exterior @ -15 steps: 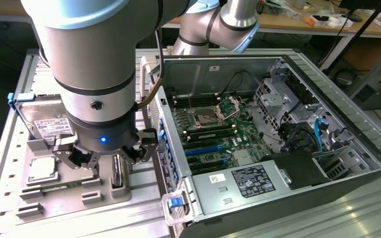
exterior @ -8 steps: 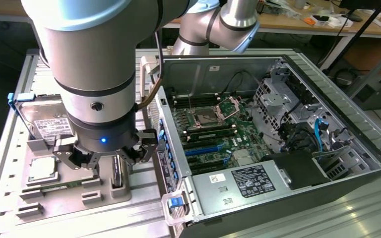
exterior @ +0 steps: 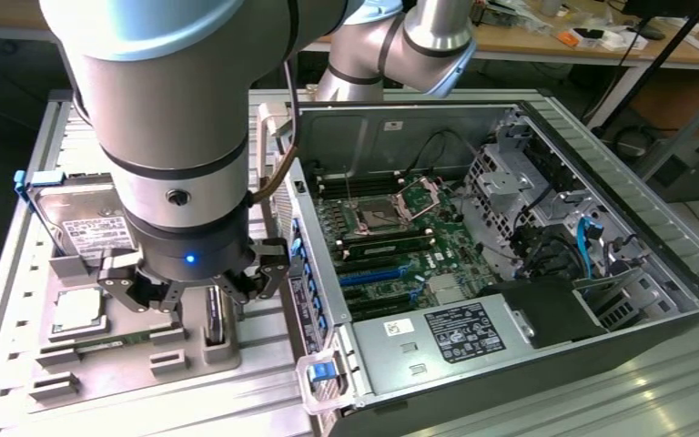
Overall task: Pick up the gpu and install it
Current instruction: 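Pick up the gpu and move the gpu toward the slot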
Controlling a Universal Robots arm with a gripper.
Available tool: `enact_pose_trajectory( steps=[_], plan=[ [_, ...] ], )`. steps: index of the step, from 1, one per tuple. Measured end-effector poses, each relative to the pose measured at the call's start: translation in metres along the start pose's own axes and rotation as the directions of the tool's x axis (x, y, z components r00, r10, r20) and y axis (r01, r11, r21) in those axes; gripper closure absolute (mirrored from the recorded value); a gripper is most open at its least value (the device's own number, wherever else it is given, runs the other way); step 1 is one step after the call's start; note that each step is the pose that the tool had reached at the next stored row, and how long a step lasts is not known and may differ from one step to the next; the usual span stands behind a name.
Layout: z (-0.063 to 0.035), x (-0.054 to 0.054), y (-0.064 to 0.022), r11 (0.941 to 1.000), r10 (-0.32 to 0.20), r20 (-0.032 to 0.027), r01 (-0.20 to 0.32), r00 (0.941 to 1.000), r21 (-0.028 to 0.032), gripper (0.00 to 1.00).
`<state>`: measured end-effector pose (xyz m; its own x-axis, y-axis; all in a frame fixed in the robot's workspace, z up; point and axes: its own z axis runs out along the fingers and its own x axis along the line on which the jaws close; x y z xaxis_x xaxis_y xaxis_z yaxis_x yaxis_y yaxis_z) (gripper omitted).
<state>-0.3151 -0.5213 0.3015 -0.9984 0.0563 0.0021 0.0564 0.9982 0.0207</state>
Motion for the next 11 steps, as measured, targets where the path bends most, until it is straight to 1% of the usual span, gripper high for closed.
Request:
enact_pose_trajectory(
  steps=[11],
  plan=[
    [0.0029, 0.0000, -0.0001, 1.0000, 0.000, 0.0000, 0.000, 1.0000, 0.0000, 0.40]
  ],
)
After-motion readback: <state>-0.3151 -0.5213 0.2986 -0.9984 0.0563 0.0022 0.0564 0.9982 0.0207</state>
